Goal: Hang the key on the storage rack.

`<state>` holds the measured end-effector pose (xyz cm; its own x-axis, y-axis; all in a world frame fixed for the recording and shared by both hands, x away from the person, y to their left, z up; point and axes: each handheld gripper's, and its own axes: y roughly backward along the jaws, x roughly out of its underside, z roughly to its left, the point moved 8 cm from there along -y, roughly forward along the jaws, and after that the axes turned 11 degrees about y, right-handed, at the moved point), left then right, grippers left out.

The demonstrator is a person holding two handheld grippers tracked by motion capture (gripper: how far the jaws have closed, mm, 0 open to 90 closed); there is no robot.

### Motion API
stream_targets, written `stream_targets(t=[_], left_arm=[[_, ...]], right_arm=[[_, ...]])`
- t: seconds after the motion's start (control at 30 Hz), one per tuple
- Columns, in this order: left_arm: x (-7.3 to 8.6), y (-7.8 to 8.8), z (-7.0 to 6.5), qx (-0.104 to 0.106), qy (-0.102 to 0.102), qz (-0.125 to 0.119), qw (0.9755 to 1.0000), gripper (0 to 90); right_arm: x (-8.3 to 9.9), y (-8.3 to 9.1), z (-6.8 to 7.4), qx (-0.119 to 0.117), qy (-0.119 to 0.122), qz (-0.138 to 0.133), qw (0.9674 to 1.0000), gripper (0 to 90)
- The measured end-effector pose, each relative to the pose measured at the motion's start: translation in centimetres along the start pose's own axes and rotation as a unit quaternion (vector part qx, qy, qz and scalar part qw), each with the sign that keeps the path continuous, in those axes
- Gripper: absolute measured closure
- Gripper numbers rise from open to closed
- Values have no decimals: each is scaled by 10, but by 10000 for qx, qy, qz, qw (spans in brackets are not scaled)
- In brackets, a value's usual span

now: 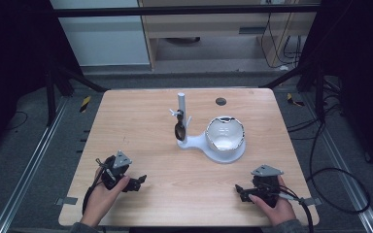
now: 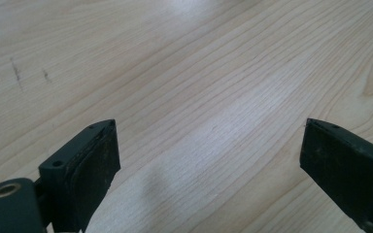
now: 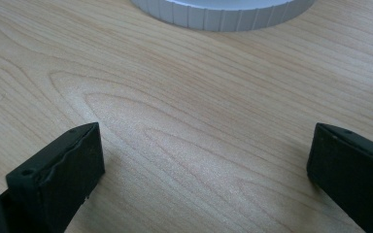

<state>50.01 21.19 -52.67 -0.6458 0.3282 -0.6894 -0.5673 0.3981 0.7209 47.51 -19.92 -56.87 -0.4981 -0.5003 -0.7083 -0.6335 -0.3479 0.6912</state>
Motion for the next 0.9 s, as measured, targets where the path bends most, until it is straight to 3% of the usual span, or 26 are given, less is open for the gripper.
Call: stream_targets(t=[0.33, 0.7, 0.9], left_arm=[[13, -2, 18, -138, 173, 67, 9997, 70], [21, -5, 42, -334, 547, -201, 9977, 72], [22, -8, 47, -342, 593, -215, 9974, 71]], right_arm=[[0, 0, 0, 3, 2, -1, 10000, 4], [0, 0, 0, 2, 1, -1, 10000, 4], [0, 0, 0, 3, 2, 0, 10000, 4]])
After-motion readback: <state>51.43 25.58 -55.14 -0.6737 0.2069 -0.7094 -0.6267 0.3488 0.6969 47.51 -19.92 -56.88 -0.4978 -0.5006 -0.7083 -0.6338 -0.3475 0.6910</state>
